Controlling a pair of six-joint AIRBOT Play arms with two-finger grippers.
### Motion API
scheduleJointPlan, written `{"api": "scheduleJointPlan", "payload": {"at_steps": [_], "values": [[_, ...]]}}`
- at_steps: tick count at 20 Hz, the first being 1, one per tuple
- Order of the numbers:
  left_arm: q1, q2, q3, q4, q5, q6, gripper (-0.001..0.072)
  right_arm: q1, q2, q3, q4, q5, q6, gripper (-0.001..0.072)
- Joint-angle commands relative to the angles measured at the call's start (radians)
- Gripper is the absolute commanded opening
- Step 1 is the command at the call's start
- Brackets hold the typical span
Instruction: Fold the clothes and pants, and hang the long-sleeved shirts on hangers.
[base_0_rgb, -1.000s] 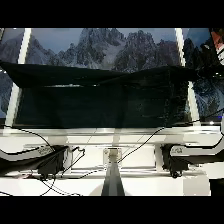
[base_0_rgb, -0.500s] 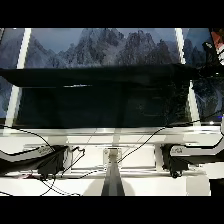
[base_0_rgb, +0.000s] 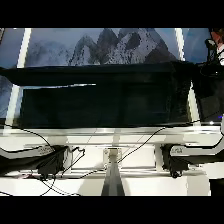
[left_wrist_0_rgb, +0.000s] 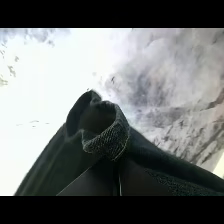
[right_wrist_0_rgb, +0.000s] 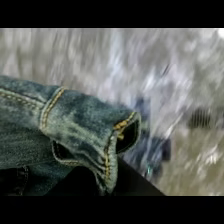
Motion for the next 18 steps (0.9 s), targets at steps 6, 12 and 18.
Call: {"api": "scheduleJointPlan", "payload": {"at_steps": [6,12,18], "values": [[-0.14,-0.257,0.001,-0.158,0.391,-0.001,0.0022,0.045,-0.119,0.001,0.169,-0.352,0.005,0.0045],[-0.24,-0.312,0.001,-0.183,0.756,-0.001,0.0022,0.139,-0.171,0.001,0.17,-0.663,0.004,0.0046],[-0.286,-0.367,0.001,-0.183,0.804,0.0,0.037,0.153,-0.183,0.001,0.173,-0.703,0.005,0.0488]]}}
